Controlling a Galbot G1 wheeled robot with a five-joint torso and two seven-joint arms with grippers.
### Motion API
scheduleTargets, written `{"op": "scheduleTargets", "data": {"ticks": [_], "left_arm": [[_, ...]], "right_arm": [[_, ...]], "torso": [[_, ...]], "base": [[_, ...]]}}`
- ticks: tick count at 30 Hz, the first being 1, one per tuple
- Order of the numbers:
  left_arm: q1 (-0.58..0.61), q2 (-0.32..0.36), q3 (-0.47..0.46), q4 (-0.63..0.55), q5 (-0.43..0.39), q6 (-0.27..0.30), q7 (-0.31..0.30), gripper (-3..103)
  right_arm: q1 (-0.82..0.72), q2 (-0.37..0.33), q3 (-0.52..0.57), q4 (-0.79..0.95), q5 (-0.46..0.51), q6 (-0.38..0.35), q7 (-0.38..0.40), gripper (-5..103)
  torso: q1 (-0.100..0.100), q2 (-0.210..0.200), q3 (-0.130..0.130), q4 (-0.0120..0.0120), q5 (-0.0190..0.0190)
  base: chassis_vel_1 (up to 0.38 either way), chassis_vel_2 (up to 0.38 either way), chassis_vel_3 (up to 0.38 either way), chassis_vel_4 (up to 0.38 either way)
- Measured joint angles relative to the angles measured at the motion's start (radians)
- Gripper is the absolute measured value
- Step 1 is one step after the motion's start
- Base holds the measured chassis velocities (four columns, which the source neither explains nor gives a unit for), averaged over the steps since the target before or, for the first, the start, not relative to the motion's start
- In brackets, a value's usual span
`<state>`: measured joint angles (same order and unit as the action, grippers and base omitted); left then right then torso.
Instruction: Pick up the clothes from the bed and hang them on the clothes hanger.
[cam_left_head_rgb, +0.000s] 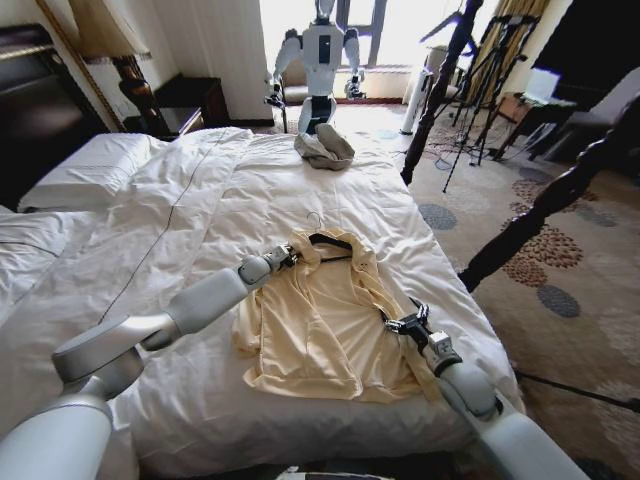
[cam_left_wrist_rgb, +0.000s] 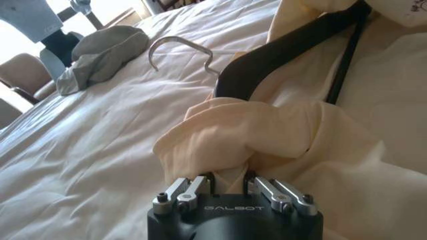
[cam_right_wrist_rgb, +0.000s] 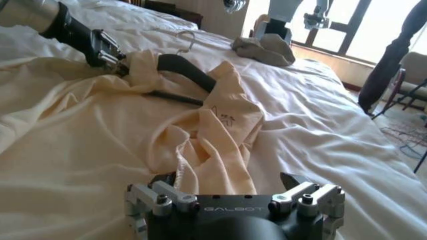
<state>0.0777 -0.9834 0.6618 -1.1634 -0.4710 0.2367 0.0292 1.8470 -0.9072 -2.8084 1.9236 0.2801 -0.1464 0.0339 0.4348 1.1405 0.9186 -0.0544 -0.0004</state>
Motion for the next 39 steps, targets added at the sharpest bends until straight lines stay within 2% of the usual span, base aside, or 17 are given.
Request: {"op": "scheduleTargets", "data": {"ticks": [4, 6, 9, 12, 16, 18, 20, 22, 24, 27, 28, 29, 31, 32, 33, 35, 39], "left_arm": [[0.003, 0.007, -0.002, -0.005, 0.0, 0.0, 0.001, 23], [0.005, 0.01, -0.002, -0.007, 0.001, 0.0, 0.002, 23], [0.005, 0.008, -0.002, -0.004, 0.003, -0.002, 0.003, 23], [0.005, 0.006, -0.002, -0.003, 0.003, -0.002, 0.004, 23], [0.005, 0.005, -0.001, -0.005, 0.003, -0.001, 0.004, 23], [0.004, 0.007, -0.001, -0.006, 0.003, -0.001, 0.005, 23], [0.004, 0.009, -0.001, -0.007, 0.003, -0.002, 0.005, 23], [0.004, 0.012, 0.0, -0.008, 0.002, -0.002, 0.005, 23], [0.004, 0.012, 0.0, -0.008, 0.002, -0.002, 0.005, 23], [0.005, 0.012, -0.001, -0.009, 0.002, -0.001, 0.005, 23], [0.005, 0.011, -0.001, -0.009, 0.002, -0.001, 0.005, 23], [0.006, 0.011, -0.001, -0.009, 0.003, -0.002, 0.005, 23], [0.006, 0.01, -0.001, -0.009, 0.003, -0.002, 0.005, 23], [0.006, 0.01, -0.001, -0.009, 0.003, -0.002, 0.005, 23], [0.007, 0.009, -0.001, -0.01, 0.003, -0.002, 0.005, 23], [0.008, 0.009, -0.001, -0.01, 0.003, -0.002, 0.005, 23], [0.009, 0.01, -0.001, -0.01, 0.004, -0.002, 0.005, 23]], "right_arm": [[0.001, -0.013, -0.004, -0.021, 0.032, 0.038, 0.01, 100], [0.02, -0.022, -0.004, -0.036, 0.06, 0.092, 0.084, 100], [0.039, -0.022, -0.012, -0.042, 0.084, 0.112, 0.133, 100], [0.048, -0.022, -0.027, -0.051, 0.102, 0.146, 0.143, 100], [0.046, -0.027, -0.039, -0.045, 0.167, 0.197, 0.085, 100], [0.037, -0.021, -0.022, -0.049, 0.199, 0.23, -0.026, 100], [0.032, -0.015, -0.013, -0.05, 0.199, 0.223, -0.057, 100], [0.01, 0.01, 0.014, -0.047, 0.204, 0.189, -0.173, 100], [0.009, 0.012, 0.016, -0.048, 0.208, 0.196, -0.185, 100], [0.014, 0.006, 0.019, -0.051, 0.246, 0.246, -0.197, 100], [0.021, 0.002, 0.019, -0.051, 0.263, 0.261, -0.182, 100], [0.041, -0.003, 0.013, -0.058, 0.27, 0.284, -0.103, 100], [0.058, -0.008, 0.003, -0.067, 0.249, 0.275, 0.007, 100], [0.058, -0.008, 0.003, -0.067, 0.249, 0.275, 0.007, 100], [0.063, -0.011, -0.004, -0.077, 0.219, 0.257, 0.078, 100], [0.055, -0.014, -0.008, -0.084, 0.182, 0.244, 0.105, 100], [0.04, -0.02, -0.018, -0.086, 0.142, 0.225, 0.095, 100]], "torso": [[0.0, 0.0, 0.0, -0.0001, 0.0], [0.0, 0.0, 0.0, 0.0, 0.0001], [0.0, 0.0, 0.0, 0.0001, -0.0002], [0.0, 0.0, 0.0, 0.0001, 0.0001], [0.0, 0.0, 0.0, 0.0, 0.0002], [0.0, 0.0, 0.0, 0.0001, 0.0001], [0.0, 0.0, 0.0, 0.0001, -0.0001], [0.0, 0.0, 0.0, 0.0, -0.0001], [0.0, 0.0, 0.0, -0.0001, -0.0002], [0.0, 0.0, 0.0, -0.0002, 0.0004], [0.0, 0.0, 0.0, -0.0001, 0.0003], [0.0, 0.0, 0.0, 0.0001, -0.0003], [0.0, 0.0, 0.0, 0.0002, -0.0001], [0.0, 0.0, 0.0, 0.0002, -0.0001], [0.0, 0.0, 0.0, 0.0003, 0.0], [0.0, 0.0, 0.0, 0.0002, 0.0002], [0.0, 0.0, 0.0, -0.0001, 0.0001]], "base": [[0.0, 0.0, 0.0, 0.0], [0.0, 0.0, 0.0, 0.0], [0.0, 0.0, 0.0, 0.0], [0.0, 0.0, 0.0, 0.0], [0.0, 0.0, 0.0, 0.0], [0.0, 0.0, 0.0, 0.0], [0.0, 0.0, 0.0, 0.0], [0.0, 0.0, 0.0, 0.0], [0.0, 0.0, 0.0, 0.0], [0.0, 0.0, 0.0, 0.0], [0.0, 0.0, 0.0, 0.0], [0.0, 0.0, 0.0, 0.0], [0.0, 0.0, 0.0, 0.0], [0.0, 0.0, 0.0, 0.0], [0.0, 0.0, 0.0, 0.0], [0.0, 0.0, 0.0, 0.0], [0.0, 0.0, 0.0, 0.0]]}}
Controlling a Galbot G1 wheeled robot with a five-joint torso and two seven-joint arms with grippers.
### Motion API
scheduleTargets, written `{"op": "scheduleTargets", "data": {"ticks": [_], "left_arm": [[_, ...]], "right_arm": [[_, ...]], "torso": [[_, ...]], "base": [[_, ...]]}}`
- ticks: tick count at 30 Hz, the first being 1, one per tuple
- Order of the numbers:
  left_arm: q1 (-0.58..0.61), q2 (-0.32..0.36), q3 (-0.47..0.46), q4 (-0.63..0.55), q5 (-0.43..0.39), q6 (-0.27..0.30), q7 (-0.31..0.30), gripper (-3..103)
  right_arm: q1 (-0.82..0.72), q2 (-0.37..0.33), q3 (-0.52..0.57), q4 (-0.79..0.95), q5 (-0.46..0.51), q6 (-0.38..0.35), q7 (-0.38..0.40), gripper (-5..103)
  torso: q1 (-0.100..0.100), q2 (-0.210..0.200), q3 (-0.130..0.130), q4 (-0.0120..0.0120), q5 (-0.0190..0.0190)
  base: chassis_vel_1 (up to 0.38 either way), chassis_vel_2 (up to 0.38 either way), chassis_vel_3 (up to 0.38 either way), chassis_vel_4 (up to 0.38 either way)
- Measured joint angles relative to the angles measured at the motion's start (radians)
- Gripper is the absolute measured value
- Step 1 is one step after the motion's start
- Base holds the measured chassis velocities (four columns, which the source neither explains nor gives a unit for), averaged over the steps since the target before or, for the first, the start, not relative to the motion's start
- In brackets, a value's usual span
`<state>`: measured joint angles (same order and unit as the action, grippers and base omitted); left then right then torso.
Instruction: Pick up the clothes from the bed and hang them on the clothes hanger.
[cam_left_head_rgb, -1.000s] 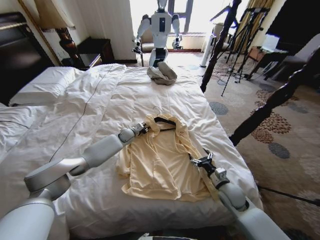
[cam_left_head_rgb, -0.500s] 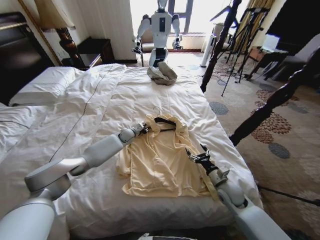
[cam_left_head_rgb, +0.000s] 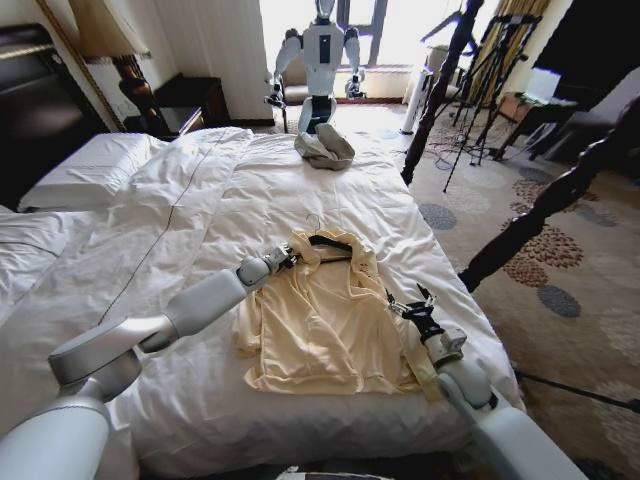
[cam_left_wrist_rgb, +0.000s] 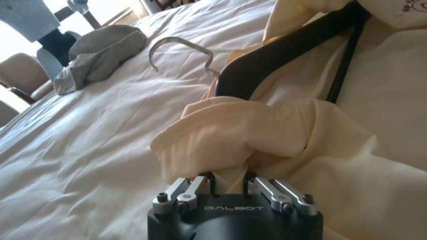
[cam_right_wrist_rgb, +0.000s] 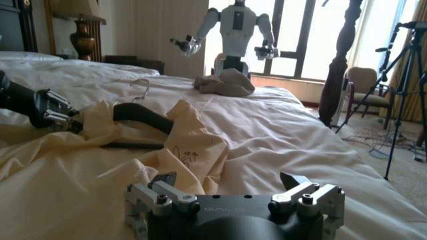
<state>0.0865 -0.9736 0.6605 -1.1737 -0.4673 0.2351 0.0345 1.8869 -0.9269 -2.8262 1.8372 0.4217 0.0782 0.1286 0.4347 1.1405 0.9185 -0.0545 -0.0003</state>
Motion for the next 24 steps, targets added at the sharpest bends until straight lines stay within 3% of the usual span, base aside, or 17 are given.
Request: {"op": "scheduleTargets", "data": {"ticks": [8, 15, 17, 24], "left_arm": [[0.0, -0.004, 0.0, 0.004, 0.0, -0.001, 0.0, 23], [0.003, -0.005, -0.002, 0.007, 0.0, -0.002, 0.0, 23], [0.005, -0.004, -0.004, 0.007, 0.001, -0.003, 0.0, 23], [0.009, -0.002, -0.008, 0.006, 0.001, -0.003, 0.0, 23]], "right_arm": [[0.015, 0.004, -0.017, -0.052, -0.168, -0.033, -0.084, 100], [0.026, 0.022, -0.004, -0.073, -0.287, -0.035, -0.099, 100], [0.021, 0.025, 0.026, -0.068, -0.387, -0.034, -0.098, 100], [-0.001, 0.026, 0.082, -0.038, -0.573, -0.062, -0.074, 100]], "torso": [[0.0, 0.0, 0.0, 0.0002, 0.0], [0.0, 0.0, 0.0, 0.0002, -0.0001], [0.0, 0.0, 0.0, 0.0001, 0.0], [0.0, 0.0, 0.0, -0.0001, -0.0003]], "base": [[0.0, 0.0, 0.0, 0.0], [0.0, 0.0, 0.0, 0.0], [0.0, 0.0, 0.0, 0.0], [0.0, 0.0, 0.0, 0.0]]}}
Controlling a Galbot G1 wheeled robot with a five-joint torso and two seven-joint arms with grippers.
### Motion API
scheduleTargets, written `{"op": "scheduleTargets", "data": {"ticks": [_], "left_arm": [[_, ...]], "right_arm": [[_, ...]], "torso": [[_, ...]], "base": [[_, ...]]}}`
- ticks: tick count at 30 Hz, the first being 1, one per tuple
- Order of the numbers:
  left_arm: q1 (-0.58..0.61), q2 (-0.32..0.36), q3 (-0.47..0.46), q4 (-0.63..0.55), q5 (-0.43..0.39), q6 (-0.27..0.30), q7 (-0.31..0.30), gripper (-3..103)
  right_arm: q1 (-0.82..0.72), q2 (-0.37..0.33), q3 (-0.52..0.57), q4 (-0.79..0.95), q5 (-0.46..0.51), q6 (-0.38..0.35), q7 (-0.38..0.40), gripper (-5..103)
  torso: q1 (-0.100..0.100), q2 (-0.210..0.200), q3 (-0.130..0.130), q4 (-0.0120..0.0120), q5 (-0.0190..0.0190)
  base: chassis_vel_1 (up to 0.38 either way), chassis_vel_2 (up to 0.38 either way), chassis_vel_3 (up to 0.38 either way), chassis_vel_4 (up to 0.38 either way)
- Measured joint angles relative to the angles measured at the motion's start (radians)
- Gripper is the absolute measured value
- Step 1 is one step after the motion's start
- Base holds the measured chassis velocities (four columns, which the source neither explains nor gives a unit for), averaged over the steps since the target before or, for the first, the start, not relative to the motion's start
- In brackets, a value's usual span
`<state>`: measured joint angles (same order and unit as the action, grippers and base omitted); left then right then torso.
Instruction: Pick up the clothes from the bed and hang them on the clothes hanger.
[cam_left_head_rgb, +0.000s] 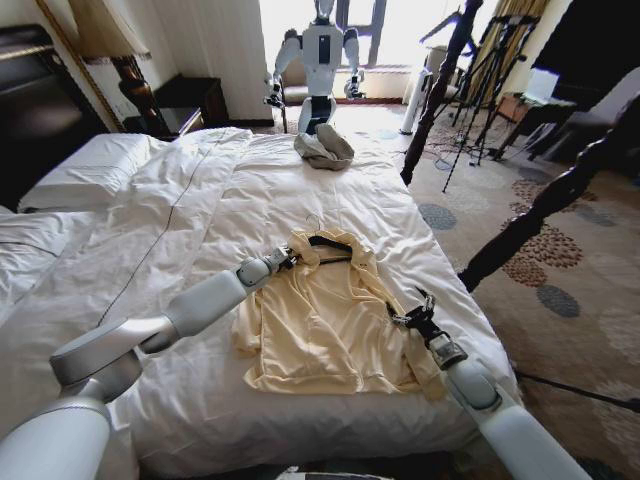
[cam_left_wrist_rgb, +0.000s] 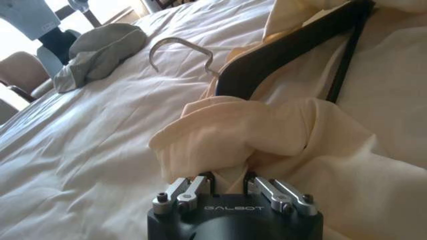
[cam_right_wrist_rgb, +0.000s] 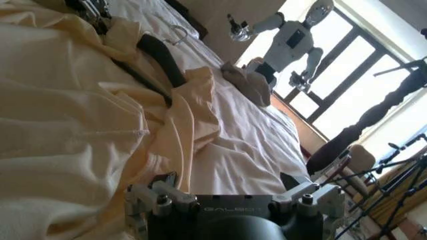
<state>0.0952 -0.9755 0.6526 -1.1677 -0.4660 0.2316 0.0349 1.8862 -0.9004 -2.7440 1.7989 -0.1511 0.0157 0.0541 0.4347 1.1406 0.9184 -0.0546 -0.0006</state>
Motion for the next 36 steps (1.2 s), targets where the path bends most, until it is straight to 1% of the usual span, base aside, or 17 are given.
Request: {"op": "scheduleTargets", "data": {"ticks": [1, 2, 4, 5, 6, 9, 12, 21, 23, 26, 36], "left_arm": [[0.002, 0.001, -0.002, -0.002, 0.0, 0.0, 0.0, 23], [0.002, 0.001, -0.002, -0.002, 0.0, 0.0, 0.0, 23], [0.003, 0.002, -0.004, -0.002, 0.0, 0.0, 0.0, 23], [0.004, 0.002, -0.005, -0.003, 0.0, 0.0, 0.0, 23], [0.004, 0.002, -0.005, -0.003, 0.0, 0.0, 0.0, 23], [0.006, 0.005, -0.006, -0.005, 0.0, 0.0, 0.0, 23], [0.006, 0.007, -0.006, -0.005, 0.0, 0.0, -0.001, 23], [0.008, 0.006, -0.011, -0.006, 0.0, 0.001, -0.001, 23], [0.011, 0.006, -0.013, -0.007, 0.001, 0.001, -0.002, 23], [0.013, 0.006, -0.013, -0.007, 0.002, 0.001, -0.002, 23], [0.014, 0.007, -0.019, -0.008, 0.002, 0.001, -0.002, 23]], "right_arm": [[0.0, -0.002, 0.006, 0.001, -0.02, 0.002, 0.002, 100], [0.0, -0.002, 0.006, 0.001, -0.02, 0.002, 0.002, 100], [0.001, -0.003, -0.001, 0.009, 0.008, 0.024, 0.01, 100], [-0.003, -0.004, -0.018, 0.029, 0.071, 0.036, 0.011, 100], [-0.003, -0.004, -0.018, 0.029, 0.071, 0.036, 0.011, 100], [-0.014, -0.014, -0.057, 0.067, 0.198, 0.044, 0.014, 100], [-0.017, -0.017, -0.065, 0.063, 0.207, 0.044, 0.013, 100], [-0.048, -0.016, -0.049, 0.022, 0.164, 0.053, 0.003, 100], [-0.053, -0.016, -0.046, 0.023, 0.19, 0.092, 0.006, 100], [-0.06, -0.016, -0.041, 0.037, 0.212, 0.101, 0.011, 100], [-0.109, -0.015, -0.01, 0.045, 0.215, 0.116, 0.026, 100]], "torso": [[0.0, 0.0, 0.0, 0.0001, 0.0002], [0.0, 0.0, 0.0, 0.0001, 0.0002], [0.0, 0.0, 0.0, 0.0001, 0.0002], [0.0, 0.0, 0.0, 0.0002, 0.0003], [0.0, 0.0, 0.0, 0.0002, 0.0003], [0.0, 0.0, 0.0, 0.0002, 0.0], [0.0, 0.0, 0.0, 0.0003, 0.0002], [0.0, 0.0, 0.0, 0.0002, 0.0002], [0.0, 0.0, 0.0, 0.0002, 0.0003], [0.0, 0.0, 0.0, 0.0002, 0.0001], [0.0, 0.0, 0.0, 0.0001, 0.0001]], "base": [[0.0, 0.0, 0.0, 0.0], [0.0, 0.0, 0.0, 0.0], [0.0, 0.0, 0.0, 0.0], [0.0, 0.0, 0.0, 0.0], [0.0, 0.0, 0.0, 0.0], [0.0, 0.0, 0.0, 0.0], [0.0, 0.0, 0.0, 0.0], [0.0, 0.0, 0.0, 0.0], [0.0, 0.0, 0.0, 0.0], [0.0, 0.0, 0.0, 0.0], [0.0, 0.0, 0.0, 0.0]]}}
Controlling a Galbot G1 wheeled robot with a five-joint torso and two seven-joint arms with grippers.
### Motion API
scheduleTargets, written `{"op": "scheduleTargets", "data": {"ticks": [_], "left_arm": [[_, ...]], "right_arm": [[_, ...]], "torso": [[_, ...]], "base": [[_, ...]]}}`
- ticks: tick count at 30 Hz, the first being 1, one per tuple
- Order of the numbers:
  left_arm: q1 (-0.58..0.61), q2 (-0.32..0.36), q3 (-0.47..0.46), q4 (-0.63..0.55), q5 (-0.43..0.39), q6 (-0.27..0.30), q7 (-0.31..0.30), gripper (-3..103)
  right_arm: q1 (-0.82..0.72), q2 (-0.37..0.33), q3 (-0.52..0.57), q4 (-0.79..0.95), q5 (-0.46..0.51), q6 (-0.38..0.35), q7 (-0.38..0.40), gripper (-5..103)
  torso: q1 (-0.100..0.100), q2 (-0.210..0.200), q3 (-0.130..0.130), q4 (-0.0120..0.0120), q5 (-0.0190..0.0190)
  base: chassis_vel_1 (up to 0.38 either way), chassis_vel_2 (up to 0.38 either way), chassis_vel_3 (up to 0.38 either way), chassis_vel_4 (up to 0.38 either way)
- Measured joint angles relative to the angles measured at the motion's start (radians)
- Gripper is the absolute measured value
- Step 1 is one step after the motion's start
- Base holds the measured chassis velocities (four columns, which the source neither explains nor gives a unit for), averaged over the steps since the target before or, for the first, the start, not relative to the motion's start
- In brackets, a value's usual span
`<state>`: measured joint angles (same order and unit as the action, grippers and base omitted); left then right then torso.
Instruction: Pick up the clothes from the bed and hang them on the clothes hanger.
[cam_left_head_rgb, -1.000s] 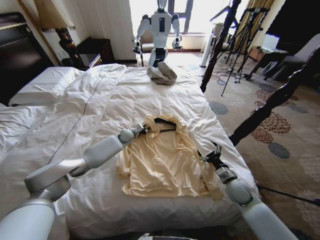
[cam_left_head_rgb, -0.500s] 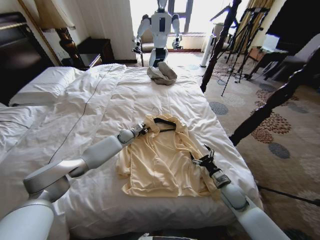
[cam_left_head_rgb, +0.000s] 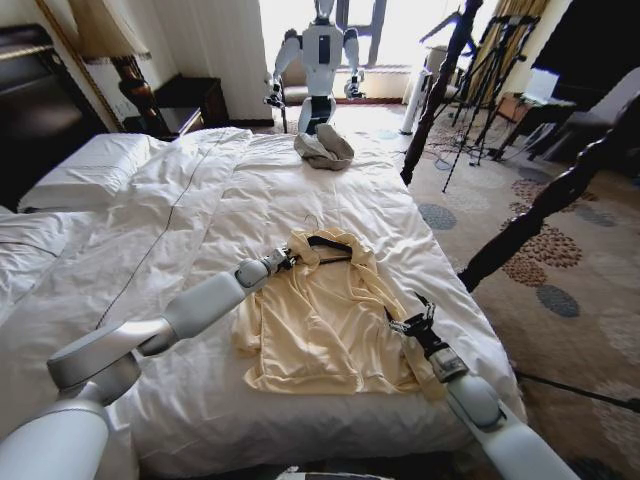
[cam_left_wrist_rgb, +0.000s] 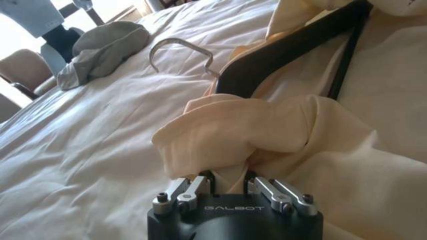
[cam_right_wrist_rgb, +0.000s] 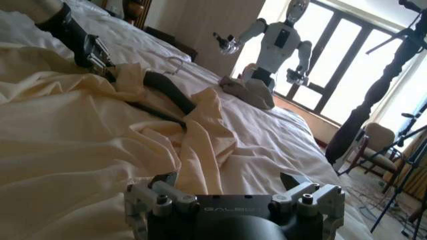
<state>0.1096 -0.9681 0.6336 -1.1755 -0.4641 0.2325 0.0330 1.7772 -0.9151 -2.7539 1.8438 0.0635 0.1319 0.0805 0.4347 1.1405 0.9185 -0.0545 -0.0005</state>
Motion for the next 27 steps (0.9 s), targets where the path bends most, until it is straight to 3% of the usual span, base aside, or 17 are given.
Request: {"op": "scheduleTargets", "data": {"ticks": [14, 27], "left_arm": [[0.004, -0.001, -0.005, -0.002, 0.001, 0.001, -0.001, 23], [-0.002, -0.007, 0.001, -0.002, 0.001, 0.001, -0.001, 23]], "right_arm": [[0.007, -0.002, -0.012, -0.039, -0.022, -0.029, 0.003, 100], [0.116, -0.003, -0.104, -0.077, -0.006, -0.086, -0.028, 100]], "torso": [[0.0, 0.0, 0.0, 0.0002, 0.0002], [0.0, 0.0, 0.0, 0.0002, 0.0]], "base": [[0.0, 0.0, 0.0, 0.0], [0.0, 0.0, 0.0, 0.0]]}}
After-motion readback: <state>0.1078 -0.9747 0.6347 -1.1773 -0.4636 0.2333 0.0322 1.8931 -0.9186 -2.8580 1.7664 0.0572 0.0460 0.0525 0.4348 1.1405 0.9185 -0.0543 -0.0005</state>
